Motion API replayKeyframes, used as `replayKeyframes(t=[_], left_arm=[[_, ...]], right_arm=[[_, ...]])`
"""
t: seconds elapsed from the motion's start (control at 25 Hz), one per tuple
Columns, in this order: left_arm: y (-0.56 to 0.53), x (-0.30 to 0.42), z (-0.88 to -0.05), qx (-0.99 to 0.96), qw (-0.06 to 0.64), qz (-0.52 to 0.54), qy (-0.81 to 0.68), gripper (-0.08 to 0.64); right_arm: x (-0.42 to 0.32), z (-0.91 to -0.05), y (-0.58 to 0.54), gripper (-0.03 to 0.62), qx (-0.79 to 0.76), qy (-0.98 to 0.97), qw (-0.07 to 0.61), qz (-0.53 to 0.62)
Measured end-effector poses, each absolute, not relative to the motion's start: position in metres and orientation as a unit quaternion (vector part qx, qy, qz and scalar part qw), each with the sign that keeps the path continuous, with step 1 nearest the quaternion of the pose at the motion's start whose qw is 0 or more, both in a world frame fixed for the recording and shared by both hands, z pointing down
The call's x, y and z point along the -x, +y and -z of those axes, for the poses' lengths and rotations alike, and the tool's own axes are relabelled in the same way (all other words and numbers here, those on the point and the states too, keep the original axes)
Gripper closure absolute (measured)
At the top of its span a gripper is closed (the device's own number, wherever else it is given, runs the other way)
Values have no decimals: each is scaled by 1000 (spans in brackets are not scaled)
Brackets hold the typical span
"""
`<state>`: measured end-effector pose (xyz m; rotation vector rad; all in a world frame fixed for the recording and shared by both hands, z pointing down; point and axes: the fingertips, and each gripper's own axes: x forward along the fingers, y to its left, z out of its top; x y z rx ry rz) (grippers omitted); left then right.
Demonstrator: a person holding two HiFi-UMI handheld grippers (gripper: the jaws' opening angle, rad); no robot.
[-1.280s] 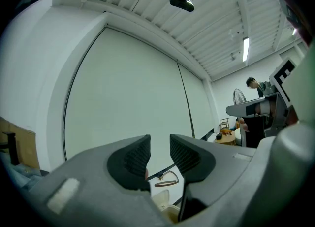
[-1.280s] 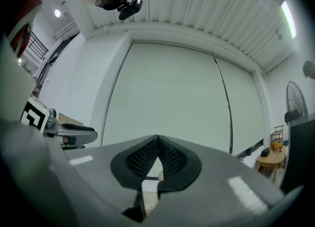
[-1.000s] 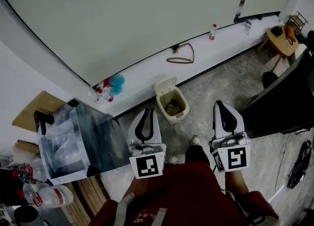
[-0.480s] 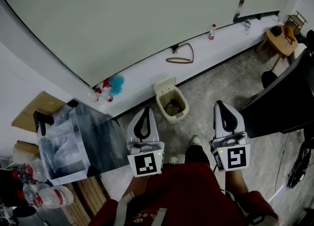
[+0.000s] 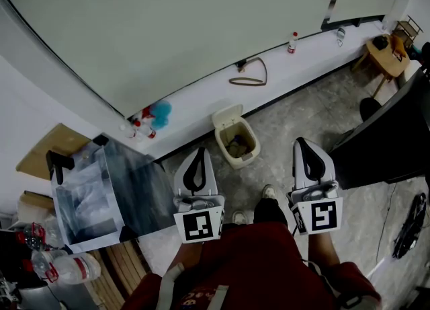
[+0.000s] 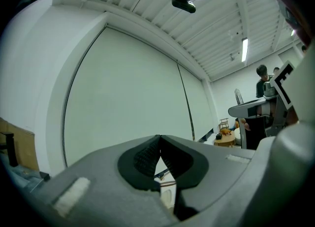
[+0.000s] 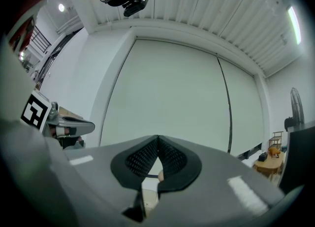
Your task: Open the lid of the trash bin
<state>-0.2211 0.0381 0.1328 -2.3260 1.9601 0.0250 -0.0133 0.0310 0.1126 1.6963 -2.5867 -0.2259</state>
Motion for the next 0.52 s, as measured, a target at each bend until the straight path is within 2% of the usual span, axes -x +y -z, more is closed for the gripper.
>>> replayKeyframes(t=[0.52], left_arm=[[33,223,-137,763,49,-2,644,555]], right_arm=[[6,-111,25,594,-553,-828,20,89]])
